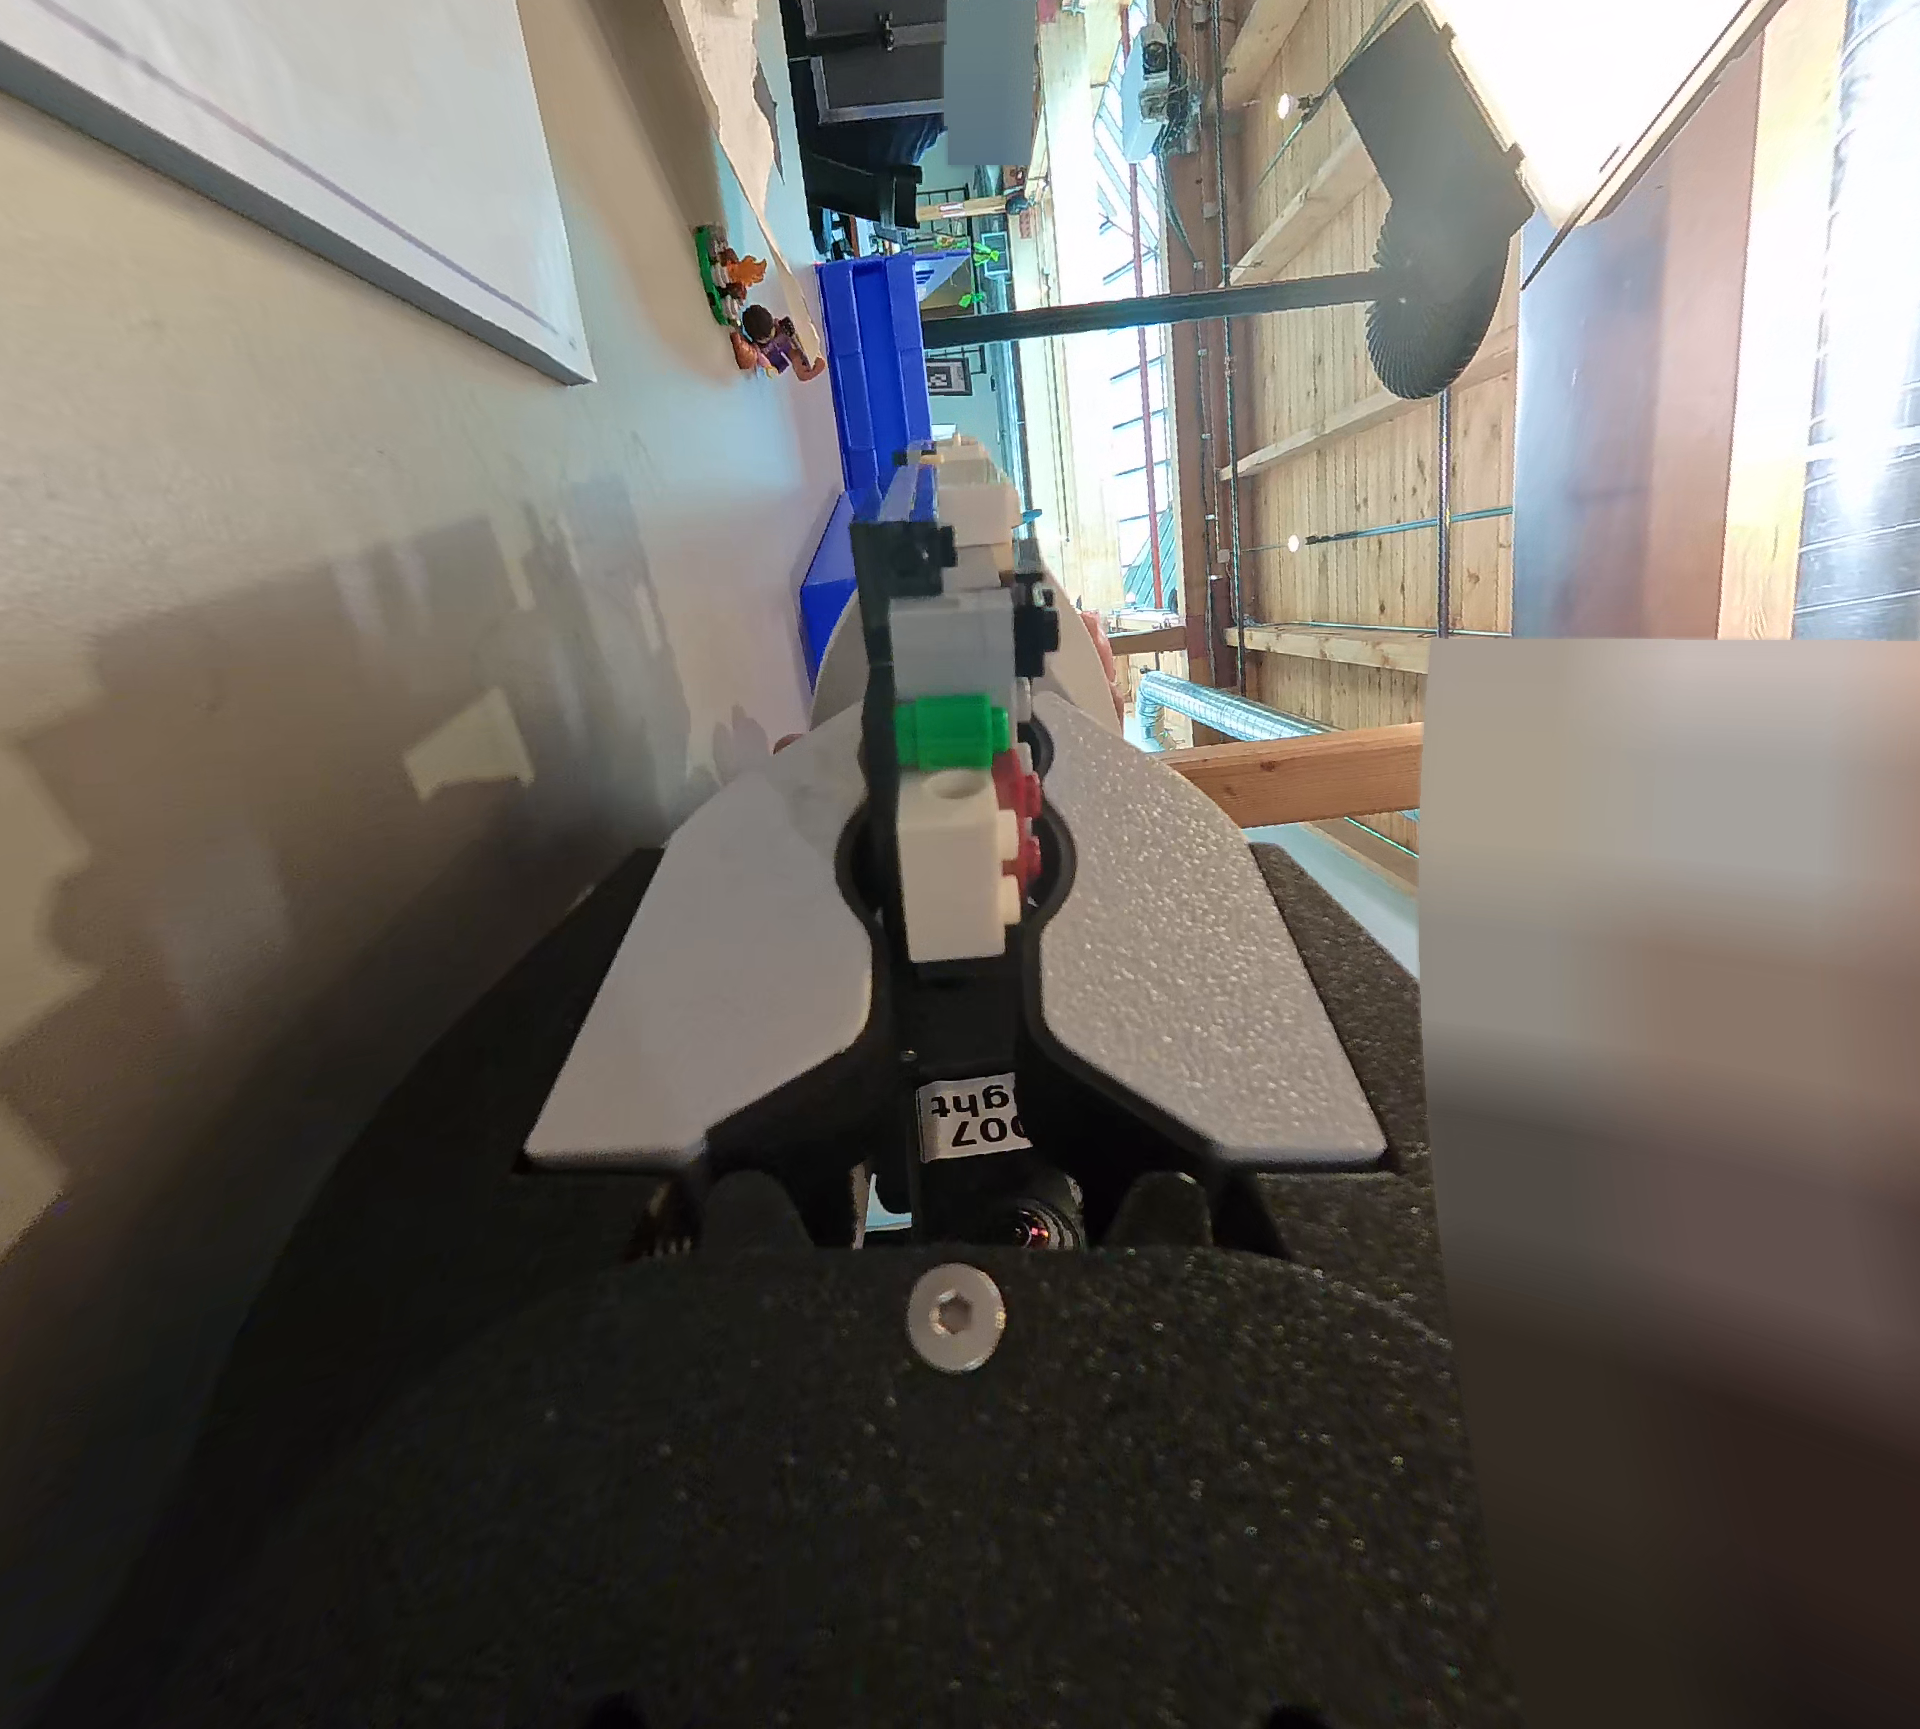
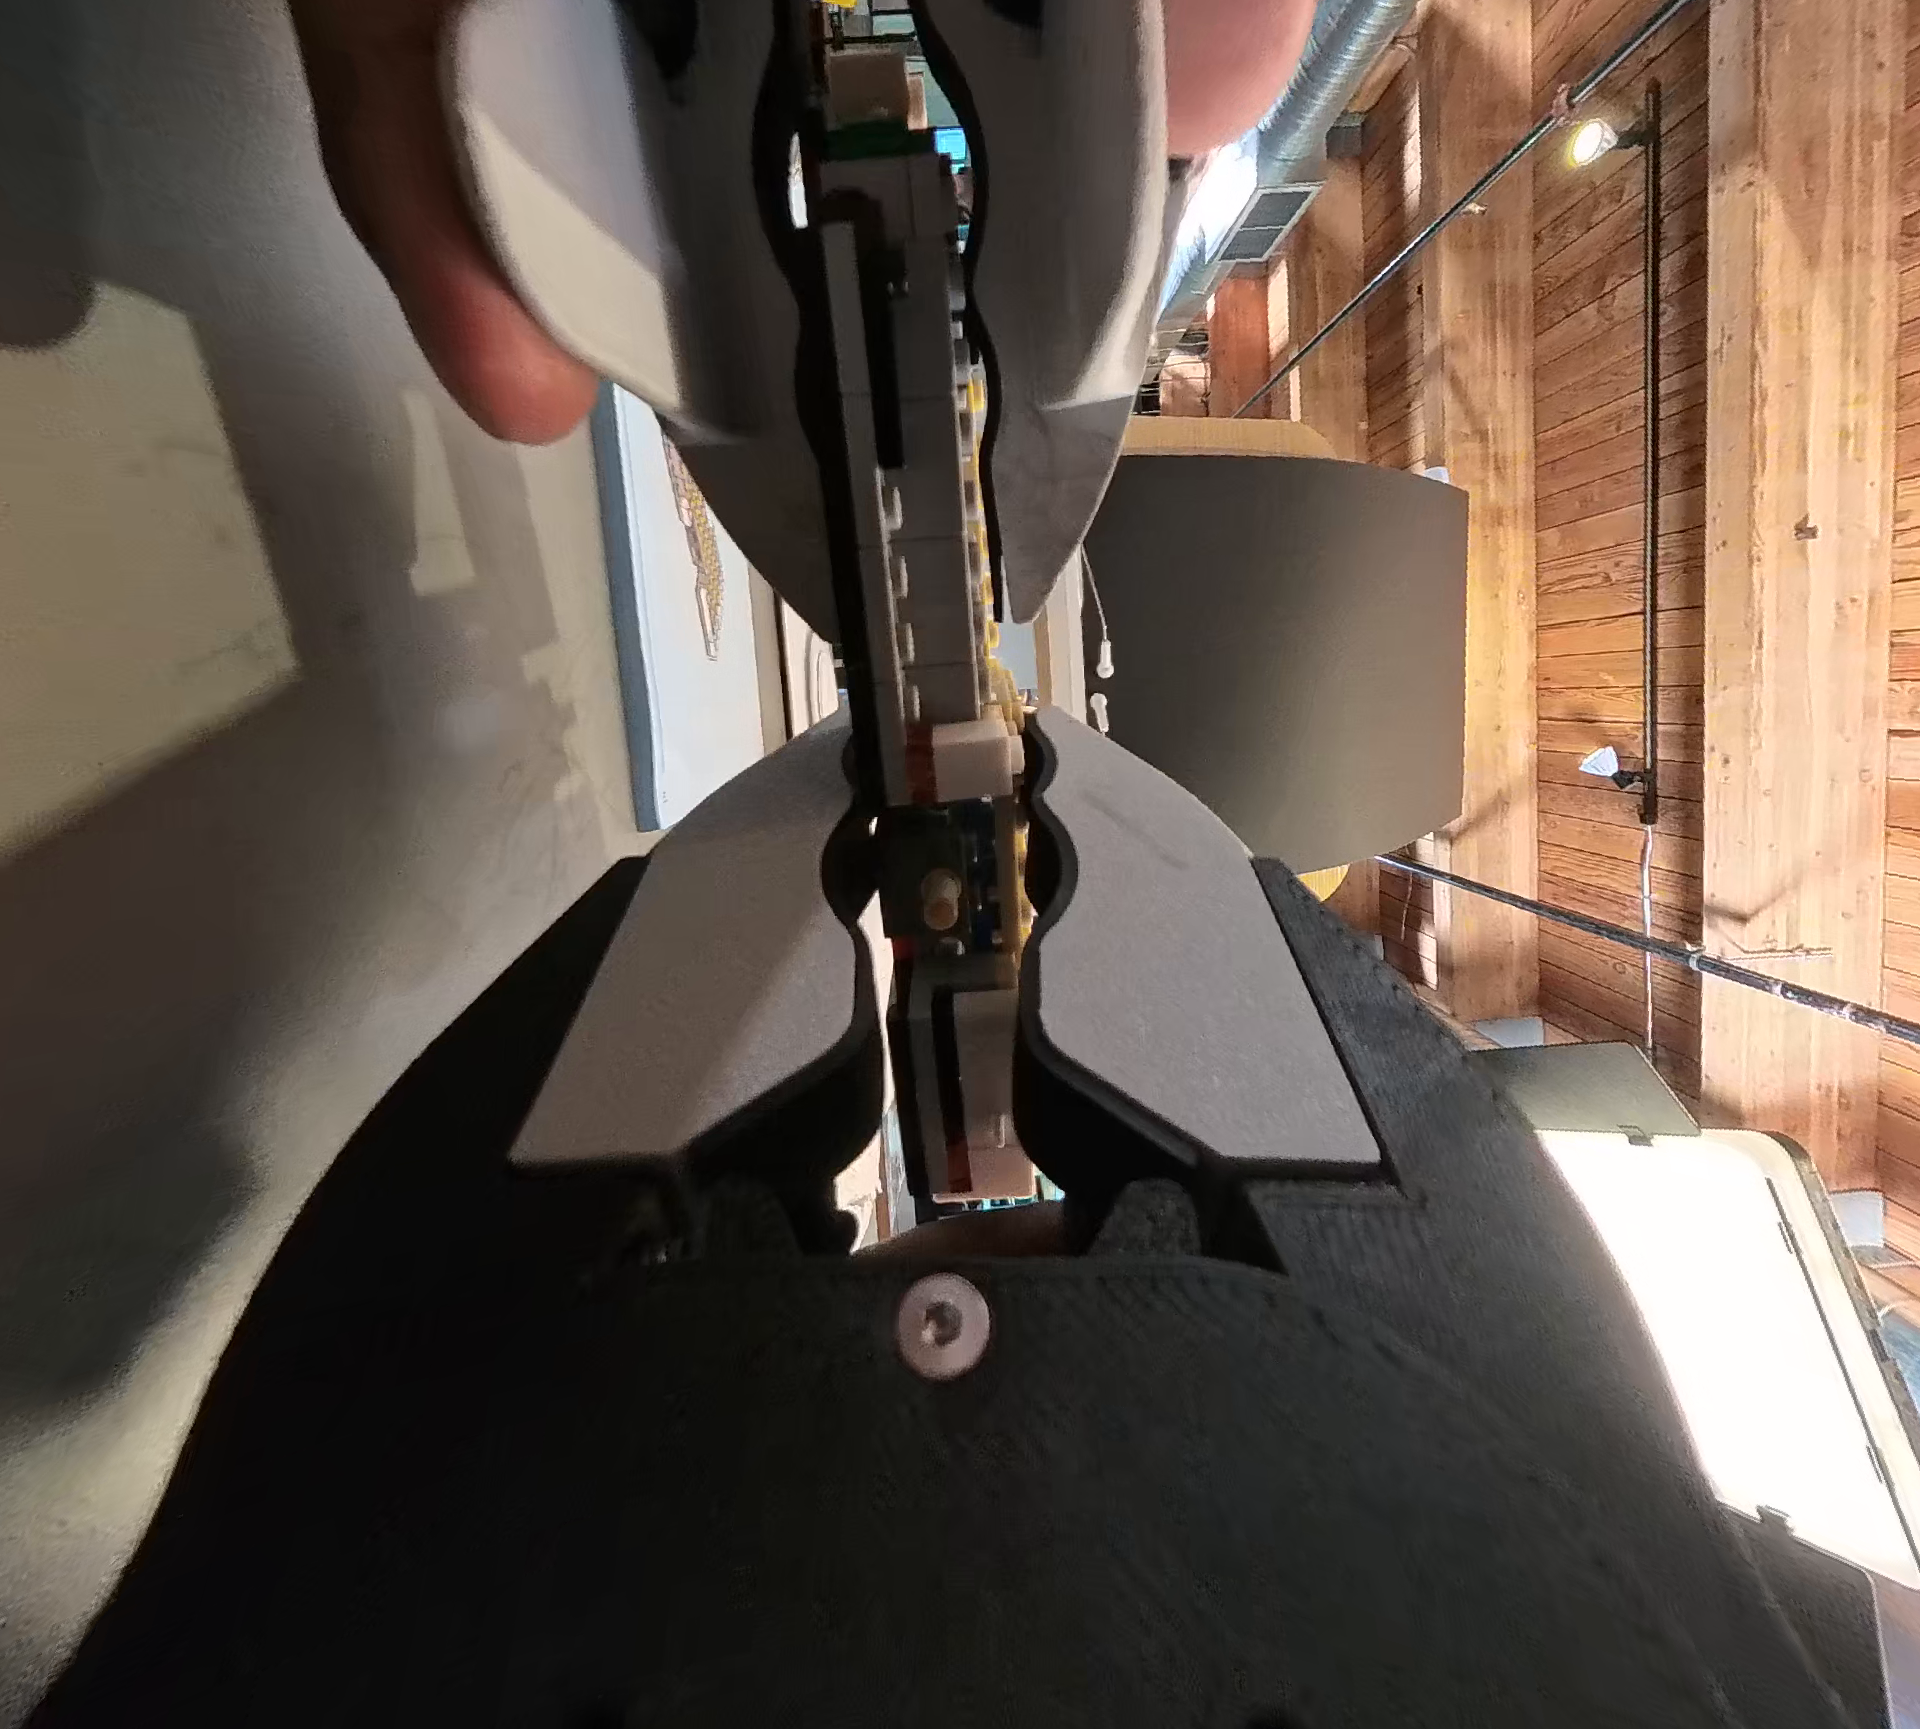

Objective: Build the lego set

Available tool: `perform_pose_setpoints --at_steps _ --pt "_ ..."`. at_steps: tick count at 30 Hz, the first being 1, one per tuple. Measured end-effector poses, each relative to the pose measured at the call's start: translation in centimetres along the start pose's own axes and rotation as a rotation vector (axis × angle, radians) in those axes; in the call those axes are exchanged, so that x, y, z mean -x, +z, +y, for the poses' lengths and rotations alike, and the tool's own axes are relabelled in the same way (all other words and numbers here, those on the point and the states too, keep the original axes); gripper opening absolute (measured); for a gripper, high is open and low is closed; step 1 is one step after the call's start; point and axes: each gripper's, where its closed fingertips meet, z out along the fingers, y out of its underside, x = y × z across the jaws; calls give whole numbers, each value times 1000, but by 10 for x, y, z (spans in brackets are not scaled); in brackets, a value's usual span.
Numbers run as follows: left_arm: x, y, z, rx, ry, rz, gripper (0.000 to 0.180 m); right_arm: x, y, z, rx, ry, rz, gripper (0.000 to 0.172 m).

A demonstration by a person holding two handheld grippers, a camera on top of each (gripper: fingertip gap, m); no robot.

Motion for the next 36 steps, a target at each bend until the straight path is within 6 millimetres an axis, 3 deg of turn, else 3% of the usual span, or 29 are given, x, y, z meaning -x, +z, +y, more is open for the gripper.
perform_pose_setpoints --at_steps 15,22,27,36 --pt "-1 0 -1 -5 3 10 20 -2 -1 0 8 7 22 27" --pt "1 -8 -15 -69 -19 13 19 -7 -2 6 37 18 54 41" --pt "-2 -12 -21 -104 -15 17 19 -8 -1 12 67 50 48 40" --pt "-9 -9 -15 -79 -2 48 20 -12 -3 11 68 27 80 30"
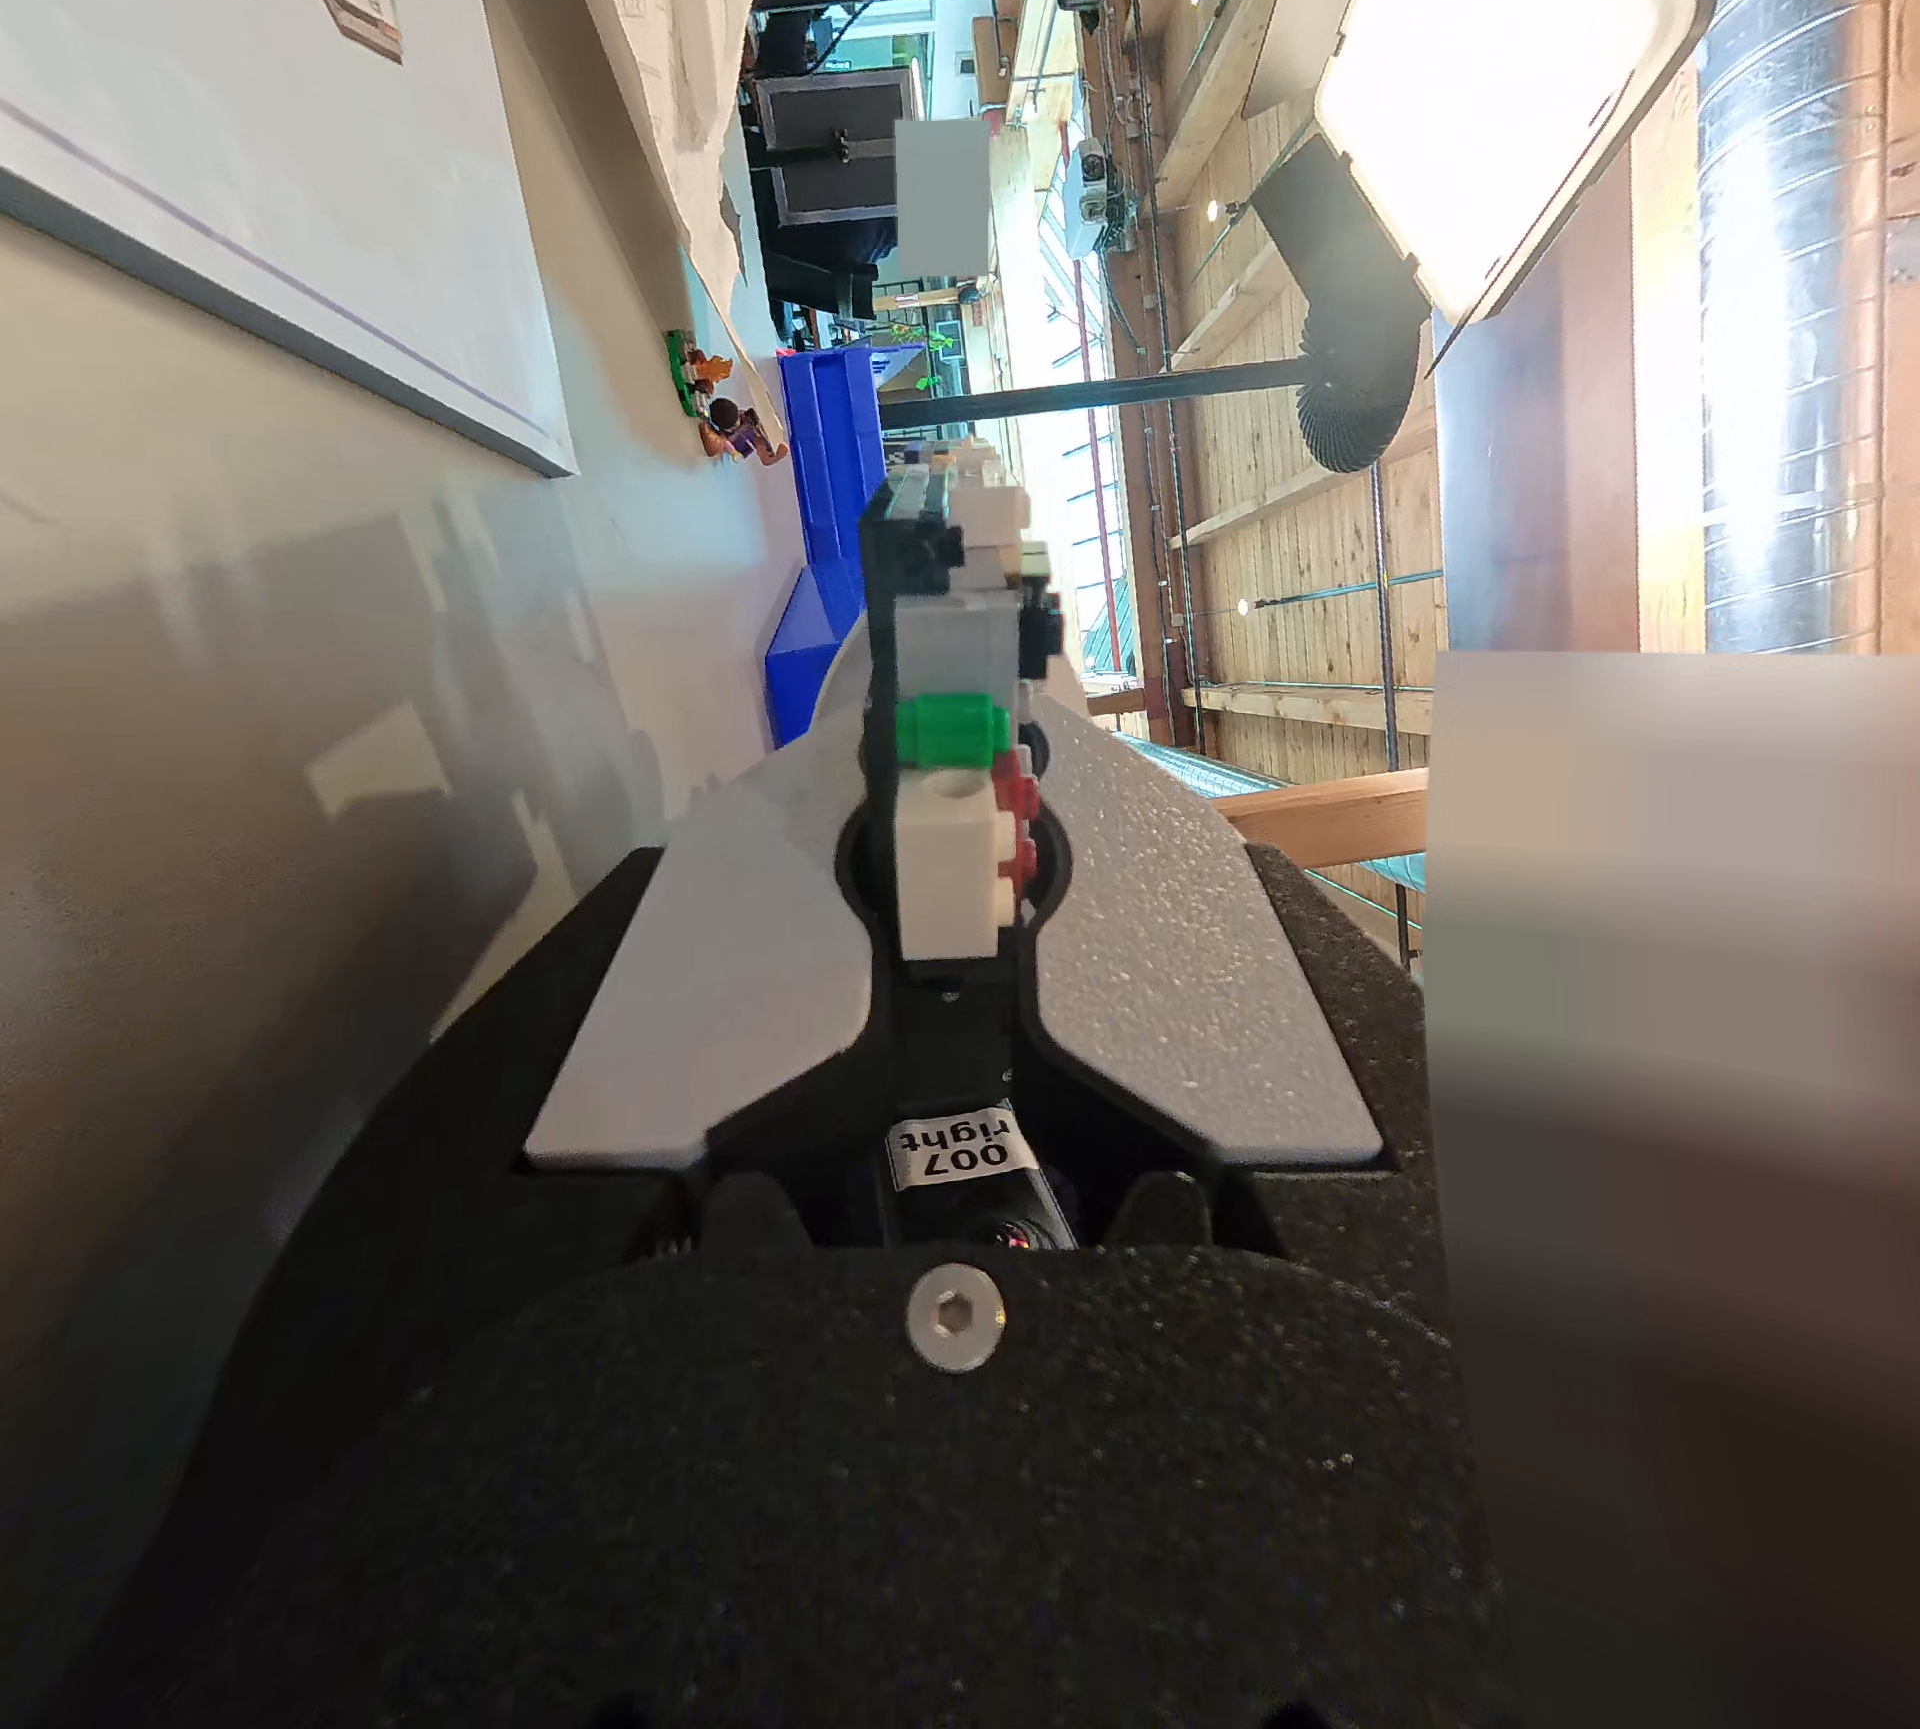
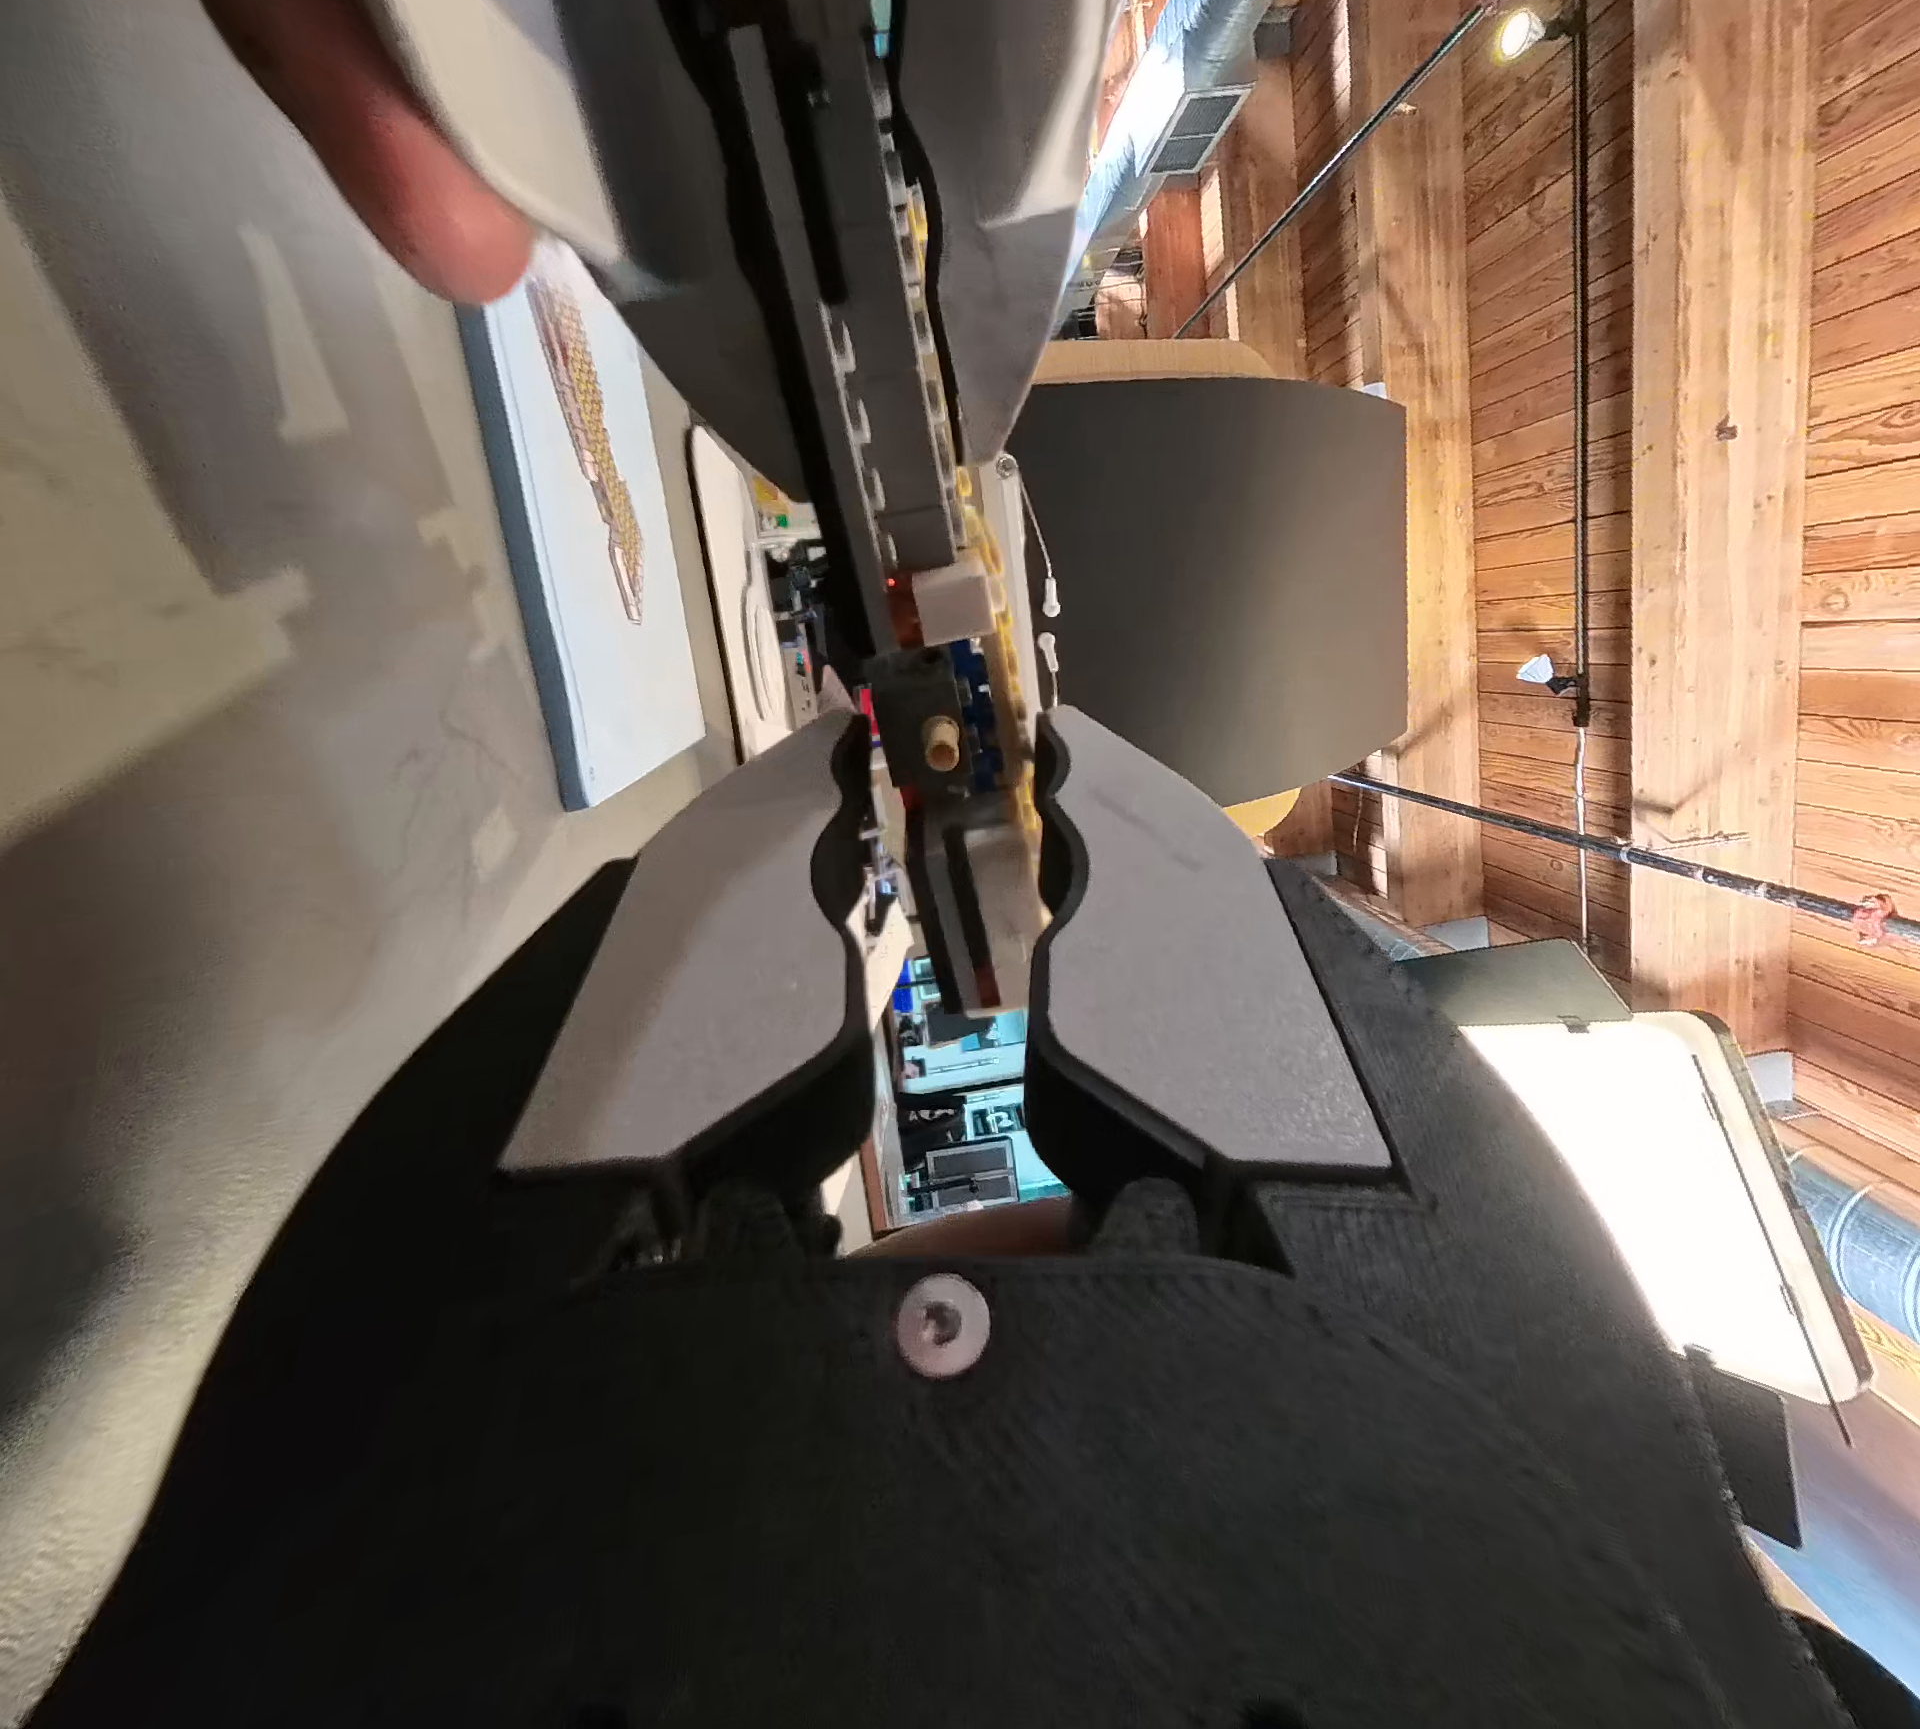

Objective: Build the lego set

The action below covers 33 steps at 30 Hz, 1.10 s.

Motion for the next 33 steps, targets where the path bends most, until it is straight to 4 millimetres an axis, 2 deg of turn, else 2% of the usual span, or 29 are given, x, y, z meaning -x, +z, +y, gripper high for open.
perform_pose_setpoints --at_steps 7,13,19,23,27,29,33 --pt "-2 2 1 5 33 12 20 -3 -1 2 10 -4 15 26" --pt "1 1 -2 -12 29 10 20 -1 -2 1 0 39 -21 30" --pt "2 -6 -15 -53 41 0 19 3 -8 4 11 207 -129 39" --pt "3 -11 -24 -83 51 -11 19 10 -17 18 59 481 -302 45" --pt "5 -13 -28 -95 49 -16 20 19 -27 28 112 854 -533 52" --pt "5 -12 -24 -77 48 -13 20 20 -31 27 111 1110 -666 53" --pt "3 -3 -3 24 62 2 20 17 -43 29 105 1575 -925 68"
